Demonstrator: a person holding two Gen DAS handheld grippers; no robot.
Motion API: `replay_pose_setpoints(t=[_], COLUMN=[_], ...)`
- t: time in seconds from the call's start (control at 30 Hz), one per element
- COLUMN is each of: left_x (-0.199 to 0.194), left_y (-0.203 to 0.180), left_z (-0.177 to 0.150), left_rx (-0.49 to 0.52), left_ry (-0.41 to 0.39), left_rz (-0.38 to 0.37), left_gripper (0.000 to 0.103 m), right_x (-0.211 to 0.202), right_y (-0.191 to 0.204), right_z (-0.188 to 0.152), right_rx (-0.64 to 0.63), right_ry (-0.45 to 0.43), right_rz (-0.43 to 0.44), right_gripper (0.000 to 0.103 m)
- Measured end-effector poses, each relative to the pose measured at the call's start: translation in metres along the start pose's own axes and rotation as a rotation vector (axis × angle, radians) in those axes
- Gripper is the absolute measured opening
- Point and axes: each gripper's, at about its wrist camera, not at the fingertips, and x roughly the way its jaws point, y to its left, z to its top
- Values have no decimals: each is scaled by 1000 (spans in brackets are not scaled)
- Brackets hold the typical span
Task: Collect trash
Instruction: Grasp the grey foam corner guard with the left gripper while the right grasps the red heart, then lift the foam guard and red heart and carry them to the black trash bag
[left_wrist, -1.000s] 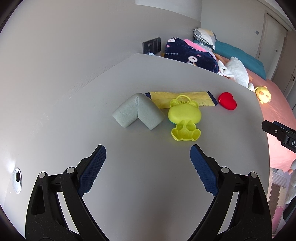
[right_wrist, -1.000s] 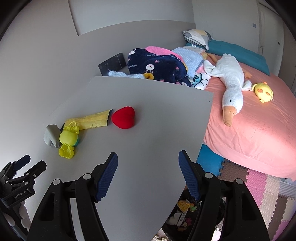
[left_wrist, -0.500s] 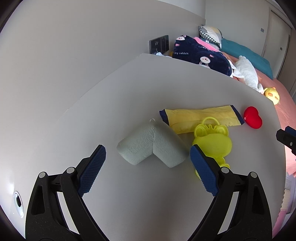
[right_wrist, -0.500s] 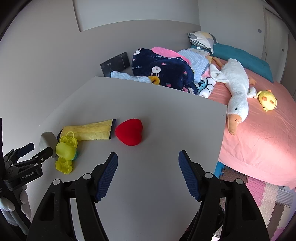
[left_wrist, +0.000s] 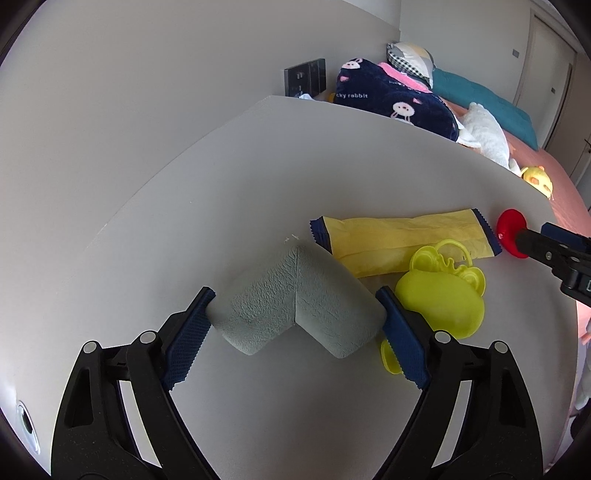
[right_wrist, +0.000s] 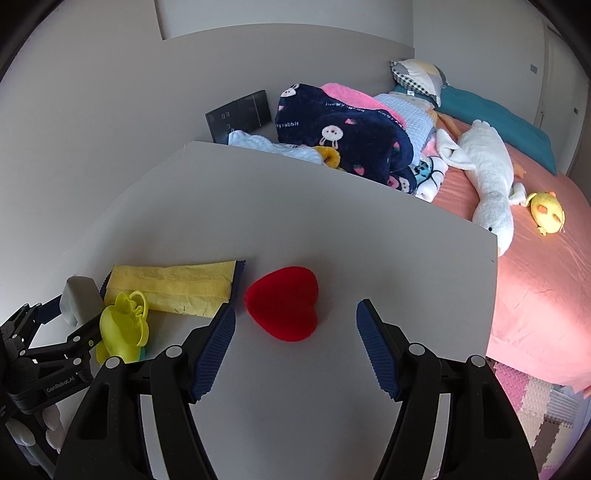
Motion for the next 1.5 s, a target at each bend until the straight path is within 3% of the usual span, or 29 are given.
replay_pose_setpoints(t=[0.33, 0.43, 0.5, 0.9, 1.5], left_x=[-3, -4, -4, -13, -75], left_y=[-2, -2, -1, 7, -1], left_z=[-2, -2, -2, -3, -16], left_rx=[17, 15, 14, -6, -17], left_ry=[-20, -18, -17, -21, -78], left_rz=[6, 2, 2, 24, 22], left_gripper=[81, 81, 81, 81, 81], right_x=[19, 21, 22, 2, -70], right_y=[6, 6, 9, 7, 5], right_z=[6, 5, 6, 0, -22], right_rx=[8, 15, -6, -20, 1], right_ry=[36, 38, 35, 18, -32], right_rz=[-11, -13, -32, -19, 18], right_gripper=[66, 61, 47, 47, 47])
